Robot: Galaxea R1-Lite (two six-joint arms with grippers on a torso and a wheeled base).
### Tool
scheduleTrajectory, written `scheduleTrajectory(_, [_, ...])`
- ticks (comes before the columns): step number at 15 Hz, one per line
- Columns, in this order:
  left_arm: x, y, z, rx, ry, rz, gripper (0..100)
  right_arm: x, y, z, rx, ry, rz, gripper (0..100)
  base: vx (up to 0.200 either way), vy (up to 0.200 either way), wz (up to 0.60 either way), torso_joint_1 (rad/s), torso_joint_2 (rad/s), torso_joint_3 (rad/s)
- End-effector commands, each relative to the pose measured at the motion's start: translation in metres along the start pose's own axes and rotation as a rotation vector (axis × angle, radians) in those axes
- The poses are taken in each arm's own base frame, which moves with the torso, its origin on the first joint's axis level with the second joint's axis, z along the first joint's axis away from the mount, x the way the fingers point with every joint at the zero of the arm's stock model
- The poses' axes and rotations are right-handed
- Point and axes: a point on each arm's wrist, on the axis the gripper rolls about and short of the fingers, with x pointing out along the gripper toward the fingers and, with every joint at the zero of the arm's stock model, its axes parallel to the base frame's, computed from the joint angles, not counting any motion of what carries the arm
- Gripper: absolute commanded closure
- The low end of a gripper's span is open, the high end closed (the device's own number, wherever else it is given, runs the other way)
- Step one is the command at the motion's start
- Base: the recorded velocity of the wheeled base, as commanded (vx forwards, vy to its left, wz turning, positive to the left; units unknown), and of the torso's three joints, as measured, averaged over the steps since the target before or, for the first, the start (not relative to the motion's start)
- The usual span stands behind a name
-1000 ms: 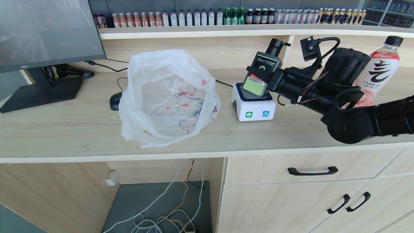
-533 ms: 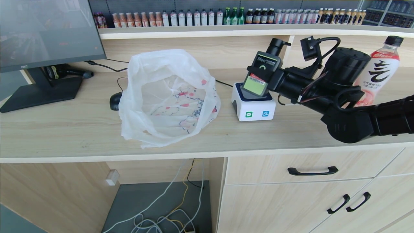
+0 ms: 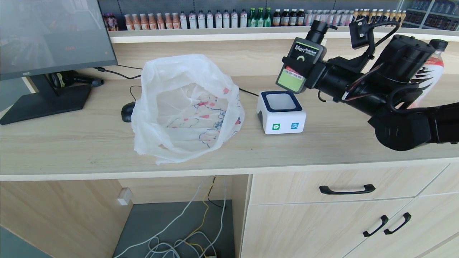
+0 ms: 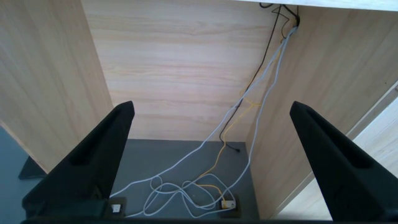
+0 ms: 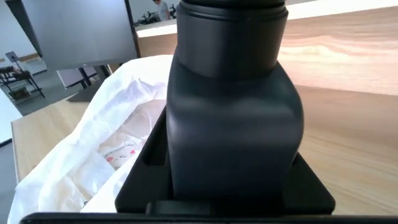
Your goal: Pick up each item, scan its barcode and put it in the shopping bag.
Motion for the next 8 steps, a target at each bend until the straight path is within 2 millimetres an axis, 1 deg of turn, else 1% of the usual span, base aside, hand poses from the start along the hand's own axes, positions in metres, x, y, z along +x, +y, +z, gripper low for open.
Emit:
scheduleTrajectory(1, [0.000,0.000,0.000,0.000,-0.001,0.001,0,-0.012,0.011,0.017,-0.069,-0.025,-0.003,100,0.000,0.000,0.00,0.000,0.00,0.000])
scheduleTrajectory(4, [0.000,0.000,0.000,0.000,-0.001,-0.001,0,-0.037,0.024,0.016,-0.205,0.000,-0.032,100,0.000,0.000,0.00,0.000,0.00,0.000])
scheduleTrajectory(5, [0.000,0.000,0.000,0.000,-0.001,0.001,0,-0.041,0.026,0.015,-0.232,-0.003,-0.047,100,0.000,0.000,0.00,0.000,0.00,0.000])
scheduleTrajectory(6, [0.000,0.000,0.000,0.000,-0.001,-0.001,0,-0.048,0.032,0.010,-0.281,-0.031,-0.066,100,0.000,0.000,0.00,0.000,0.00,0.000])
scheduleTrajectory(7, [0.000,0.000,0.000,0.000,-0.001,0.001,0,-0.052,0.039,0.005,-0.295,-0.055,-0.082,100,0.000,0.000,0.00,0.000,0.00,0.000])
scheduleTrajectory(8, [0.000,0.000,0.000,0.000,-0.001,-0.001,0,-0.052,0.040,0.004,-0.297,-0.059,-0.086,100,0.000,0.000,0.00,0.000,0.00,0.000])
